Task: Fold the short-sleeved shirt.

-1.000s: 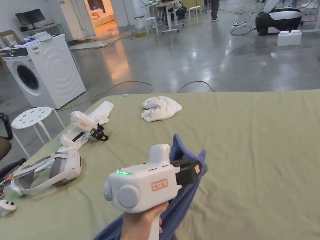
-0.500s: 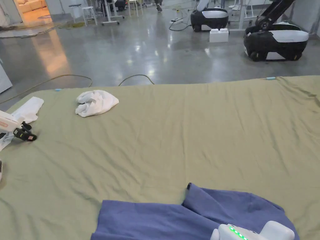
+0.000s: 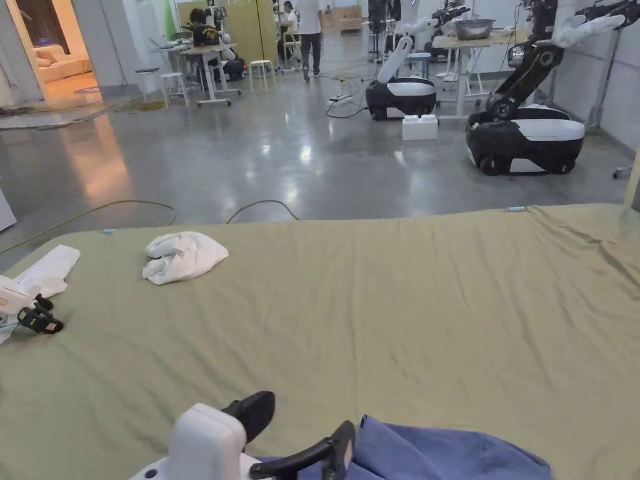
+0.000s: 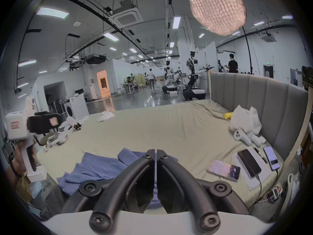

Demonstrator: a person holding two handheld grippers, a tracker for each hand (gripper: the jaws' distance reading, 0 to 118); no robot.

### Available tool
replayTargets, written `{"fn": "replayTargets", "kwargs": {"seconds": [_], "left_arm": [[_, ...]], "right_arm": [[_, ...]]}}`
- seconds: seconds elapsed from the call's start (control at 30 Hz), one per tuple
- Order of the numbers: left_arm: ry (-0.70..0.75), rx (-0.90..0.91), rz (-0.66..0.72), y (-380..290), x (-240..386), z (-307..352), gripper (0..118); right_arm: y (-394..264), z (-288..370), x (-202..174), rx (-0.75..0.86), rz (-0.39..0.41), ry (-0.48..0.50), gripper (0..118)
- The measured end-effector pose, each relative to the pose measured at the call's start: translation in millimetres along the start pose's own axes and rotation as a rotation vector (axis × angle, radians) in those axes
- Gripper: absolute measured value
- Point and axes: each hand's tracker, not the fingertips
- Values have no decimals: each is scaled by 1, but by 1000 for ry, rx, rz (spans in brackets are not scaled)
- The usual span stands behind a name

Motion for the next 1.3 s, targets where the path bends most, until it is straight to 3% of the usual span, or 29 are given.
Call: {"fn": "replayTargets", "kwargs": {"seconds": [0.07, 0.1, 0.13, 0.17, 0.27, 0.33, 0.57, 0.7, 0.83, 0.87, 0.93, 0.97, 1.03, 1.3], "left_arm": [[64, 66, -10, 3, -8, 35, 77], [79, 96, -27, 5, -9, 52, 64], [82, 106, -48, 7, -9, 64, 34], [102, 106, -55, 9, -7, 73, 15], [141, 136, -52, 8, -5, 95, 0], [226, 158, -60, 3, 0, 105, 0], [231, 99, -26, 0, -13, 102, 0], [258, 45, 8, -4, -25, 91, 0], [276, -51, 83, -17, -48, 71, 1], [280, -60, 106, -23, -55, 64, 10], [214, -130, 223, -37, -79, 43, 53], [189, -172, 277, -43, -90, 31, 61], [190, -223, 340, -57, -109, 2, 63], [291, -557, 338, -121, -184, -160, 64]], "right_arm": [[9, 1, -9, 28, 25, 4, 3], [12, 2, -12, 48, 55, -9, 3], [15, 3, -15, 59, 82, -15, 3], [17, 3, -19, 61, 101, -19, 3], [20, 8, -28, 91, 151, -5, 3], [20, 10, -31, 102, 156, 18, 3], [17, 4, -35, 111, 153, 54, 3], [9, -10, -27, 68, 67, 73, 3], [3, -16, -23, 25, 41, 55, 3], [1, -17, -22, 16, 41, 50, 3], [-4, -17, -19, -4, 39, 43, 3], [-7, -17, -18, -8, 38, 40, 3], [-14, -15, -16, -17, 41, 33, 3], [-33, -17, 8, -107, 47, -49, 3]]}}
